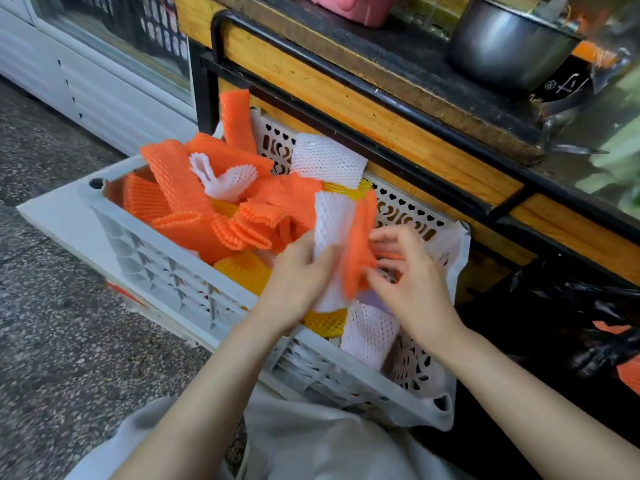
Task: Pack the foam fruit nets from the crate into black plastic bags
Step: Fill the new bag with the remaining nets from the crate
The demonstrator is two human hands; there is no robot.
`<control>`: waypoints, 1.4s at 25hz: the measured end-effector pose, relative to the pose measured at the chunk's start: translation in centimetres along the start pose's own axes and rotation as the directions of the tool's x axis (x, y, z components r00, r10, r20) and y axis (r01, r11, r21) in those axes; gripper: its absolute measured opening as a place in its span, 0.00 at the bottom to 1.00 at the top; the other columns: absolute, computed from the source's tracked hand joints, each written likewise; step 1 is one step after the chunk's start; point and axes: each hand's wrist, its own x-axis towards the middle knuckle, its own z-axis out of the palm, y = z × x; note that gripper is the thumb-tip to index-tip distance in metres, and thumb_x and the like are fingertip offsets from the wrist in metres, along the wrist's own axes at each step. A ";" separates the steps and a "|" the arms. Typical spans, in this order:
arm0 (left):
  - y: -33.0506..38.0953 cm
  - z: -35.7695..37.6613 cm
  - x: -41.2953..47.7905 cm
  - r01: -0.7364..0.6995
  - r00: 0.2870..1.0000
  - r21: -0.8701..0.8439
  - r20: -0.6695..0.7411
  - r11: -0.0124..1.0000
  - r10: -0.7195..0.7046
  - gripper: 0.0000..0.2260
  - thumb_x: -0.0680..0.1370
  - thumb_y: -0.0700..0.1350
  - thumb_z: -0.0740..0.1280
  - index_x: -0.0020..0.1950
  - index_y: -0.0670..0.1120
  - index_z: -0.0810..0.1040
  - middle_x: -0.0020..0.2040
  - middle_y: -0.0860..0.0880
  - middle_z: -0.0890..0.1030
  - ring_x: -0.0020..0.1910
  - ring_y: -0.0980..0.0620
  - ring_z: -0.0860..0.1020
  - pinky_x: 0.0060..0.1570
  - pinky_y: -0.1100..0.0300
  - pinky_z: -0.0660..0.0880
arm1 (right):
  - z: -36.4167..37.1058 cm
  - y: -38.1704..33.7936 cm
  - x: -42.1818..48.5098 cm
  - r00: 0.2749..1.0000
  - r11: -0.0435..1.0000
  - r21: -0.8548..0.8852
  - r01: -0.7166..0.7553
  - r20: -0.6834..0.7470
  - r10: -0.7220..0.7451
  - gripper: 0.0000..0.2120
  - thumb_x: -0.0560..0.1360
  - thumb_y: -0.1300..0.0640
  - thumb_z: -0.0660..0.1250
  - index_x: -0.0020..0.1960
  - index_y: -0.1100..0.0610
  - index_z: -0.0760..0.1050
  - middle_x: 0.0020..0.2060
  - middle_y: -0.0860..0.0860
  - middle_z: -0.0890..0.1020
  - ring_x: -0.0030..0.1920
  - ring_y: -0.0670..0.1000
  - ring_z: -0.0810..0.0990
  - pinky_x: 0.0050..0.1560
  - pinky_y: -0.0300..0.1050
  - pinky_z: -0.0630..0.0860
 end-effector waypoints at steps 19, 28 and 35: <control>2.6 0.2 -1.7 0.117 0.993 -0.470 0.030 0.875 -0.116 0.08 0.80 0.36 0.58 0.57 0.41 0.73 0.44 0.35 0.78 0.35 0.53 0.81 0.32 0.51 0.67 | -0.5 -4.2 -1.4 0.994 0.984 0.147 -0.105 -0.004 0.106 0.32 0.75 0.63 0.66 0.73 0.49 0.56 0.60 0.40 0.74 0.54 0.41 0.78 0.55 0.39 0.77; 1.3 -2.4 -2.3 0.073 0.997 -0.453 0.016 0.888 -0.074 0.12 0.81 0.39 0.57 0.61 0.48 0.75 0.53 0.54 0.81 0.51 0.58 0.80 0.50 0.67 0.76 | 1.1 -4.4 1.0 0.966 0.940 0.231 -0.252 0.120 0.230 0.30 0.73 0.59 0.69 0.70 0.48 0.59 0.62 0.45 0.73 0.56 0.40 0.77 0.47 0.32 0.78; 0.7 -6.9 -1.7 -0.135 0.946 -0.210 -0.317 0.968 0.063 0.23 0.73 0.39 0.71 0.67 0.46 0.70 0.52 0.49 0.81 0.46 0.53 0.81 0.42 0.58 0.78 | 5.4 -6.1 3.5 0.939 0.971 0.231 -0.058 0.342 -0.025 0.28 0.79 0.60 0.60 0.74 0.42 0.54 0.66 0.41 0.68 0.63 0.38 0.71 0.58 0.34 0.74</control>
